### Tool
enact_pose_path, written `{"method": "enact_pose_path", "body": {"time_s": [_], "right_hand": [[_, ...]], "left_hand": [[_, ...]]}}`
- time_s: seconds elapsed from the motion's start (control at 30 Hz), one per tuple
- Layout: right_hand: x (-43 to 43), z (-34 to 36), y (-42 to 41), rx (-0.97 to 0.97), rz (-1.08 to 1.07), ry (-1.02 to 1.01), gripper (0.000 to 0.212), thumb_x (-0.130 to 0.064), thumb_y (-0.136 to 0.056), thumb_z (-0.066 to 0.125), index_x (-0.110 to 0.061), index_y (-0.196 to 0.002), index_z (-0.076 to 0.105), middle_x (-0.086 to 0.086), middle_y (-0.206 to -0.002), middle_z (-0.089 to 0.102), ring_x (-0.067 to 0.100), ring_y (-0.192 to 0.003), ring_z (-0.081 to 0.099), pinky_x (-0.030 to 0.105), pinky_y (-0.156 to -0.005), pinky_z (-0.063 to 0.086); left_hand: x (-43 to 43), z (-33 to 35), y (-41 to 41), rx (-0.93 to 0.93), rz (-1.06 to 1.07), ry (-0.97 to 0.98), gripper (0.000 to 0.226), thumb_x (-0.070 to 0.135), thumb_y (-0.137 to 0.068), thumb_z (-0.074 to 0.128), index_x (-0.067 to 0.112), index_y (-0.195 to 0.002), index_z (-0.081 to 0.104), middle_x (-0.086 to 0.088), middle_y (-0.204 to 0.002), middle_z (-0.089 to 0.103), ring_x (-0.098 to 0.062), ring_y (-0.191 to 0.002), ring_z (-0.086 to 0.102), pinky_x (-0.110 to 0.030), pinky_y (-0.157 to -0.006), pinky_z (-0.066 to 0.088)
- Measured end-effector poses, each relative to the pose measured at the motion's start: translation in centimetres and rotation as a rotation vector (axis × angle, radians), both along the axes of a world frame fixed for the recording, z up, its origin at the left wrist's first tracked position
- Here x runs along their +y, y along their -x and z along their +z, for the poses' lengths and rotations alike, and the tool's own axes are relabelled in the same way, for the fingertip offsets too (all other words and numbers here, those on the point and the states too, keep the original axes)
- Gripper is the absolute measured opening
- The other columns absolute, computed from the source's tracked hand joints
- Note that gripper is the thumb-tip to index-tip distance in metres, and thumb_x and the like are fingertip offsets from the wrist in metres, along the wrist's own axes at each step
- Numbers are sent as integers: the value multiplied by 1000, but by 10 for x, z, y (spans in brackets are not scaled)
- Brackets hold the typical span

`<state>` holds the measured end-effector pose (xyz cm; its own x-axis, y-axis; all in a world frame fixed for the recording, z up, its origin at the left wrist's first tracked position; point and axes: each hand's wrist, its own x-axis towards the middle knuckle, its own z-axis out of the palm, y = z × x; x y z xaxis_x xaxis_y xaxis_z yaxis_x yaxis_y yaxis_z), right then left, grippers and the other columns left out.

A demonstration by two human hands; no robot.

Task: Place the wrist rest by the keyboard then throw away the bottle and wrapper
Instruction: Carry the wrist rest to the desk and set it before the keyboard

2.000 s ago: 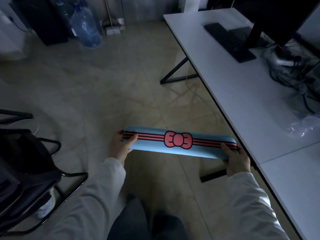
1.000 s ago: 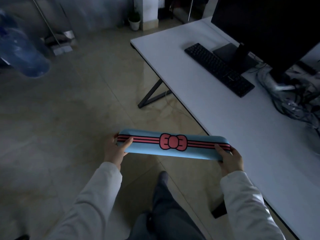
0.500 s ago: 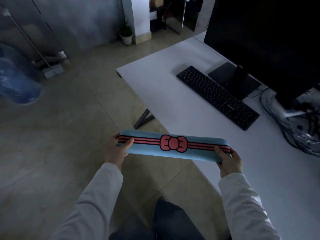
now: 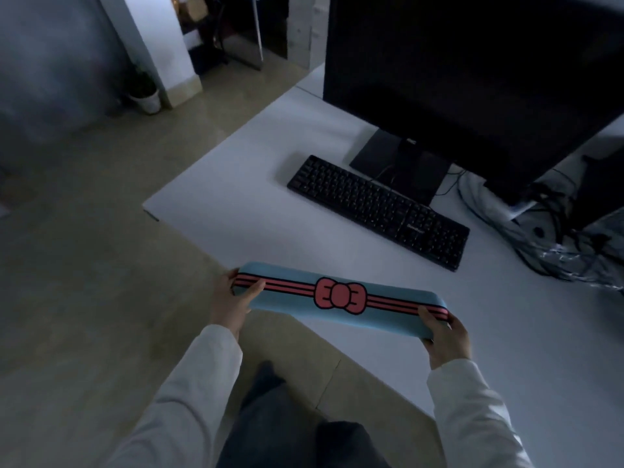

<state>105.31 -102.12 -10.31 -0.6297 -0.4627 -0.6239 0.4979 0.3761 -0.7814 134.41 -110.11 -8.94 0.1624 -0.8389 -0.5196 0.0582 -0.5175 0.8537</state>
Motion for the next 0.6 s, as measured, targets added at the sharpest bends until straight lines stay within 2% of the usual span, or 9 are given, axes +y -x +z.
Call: {"method": "enact_pose_path", "body": {"time_s": [0.13, 0.27, 0.3, 0.37, 0.4, 0.43, 0.5, 0.6], "right_hand": [[-7, 1, -16, 26, -119, -48, 44, -2, -79, 64, 3, -121, 51, 12, -101, 57, 28, -100, 52, 38, -91, 45], [-7, -1, -36, 29, -257, -105, 31, -4, -82, 61, -2, -112, 55, 6, -85, 55, 27, -99, 49, 38, -90, 44], [-6, -3, -40, 22, -290, -115, 26, -5, -83, 60, -4, -108, 54, 4, -81, 53, 27, -99, 48, 37, -87, 47], [0, -8, -44, 4, -333, -154, 16, -6, -83, 60, -6, -98, 55, 4, -78, 51, 26, -97, 48, 29, -68, 54], [4, -10, -46, -6, -343, -185, 11, -5, -83, 61, -6, -92, 56, 6, -79, 53, 25, -95, 49, 24, -58, 54], [8, -12, -48, -17, -349, -215, 9, -5, -82, 61, -6, -89, 56, 9, -83, 54, 23, -91, 50, 23, -55, 53], [16, -14, -50, -41, -360, -260, 14, -5, -81, 62, -4, -93, 55, 13, -90, 52, 19, -76, 51, 29, -65, 50], [23, -19, -52, -72, -374, -292, 20, -4, -81, 62, -2, -99, 53, 9, -75, 48, 17, -70, 48, 39, -81, 48]], "left_hand": [[-49, -8, -5, -47, -157, -2, 52, 14, -79, 68, 10, -126, 46, -10, -115, 55, -28, -104, 57, -41, -89, 50], [-92, -18, -6, -150, -312, 5, 50, 18, -78, 70, 11, -123, 49, -7, -115, 55, -30, -113, 55, -47, -95, 47], [-100, -21, -4, -169, -352, 2, 49, 20, -77, 70, 12, -121, 50, -8, -117, 57, -31, -114, 56, -48, -95, 47], [-117, -29, 3, -196, -431, -10, 44, 20, -76, 71, 16, -116, 52, -14, -122, 59, -34, -113, 57, -48, -93, 47], [-124, -32, 7, -210, -466, -18, 41, 19, -76, 71, 18, -112, 53, -15, -122, 60, -35, -111, 58, -47, -92, 47], [-131, -34, 12, -223, -502, -21, 39, 18, -75, 72, 19, -109, 52, -16, -120, 61, -35, -107, 59, -47, -89, 48], [-143, -38, 24, -251, -571, -19, 41, 15, -75, 72, 16, -112, 53, -15, -113, 61, -32, -98, 59, -47, -86, 49], [-156, -39, 41, -298, -643, -8, 41, 14, -73, 73, 15, -109, 53, -12, -102, 60, -29, -92, 58, -49, -87, 49]]}}
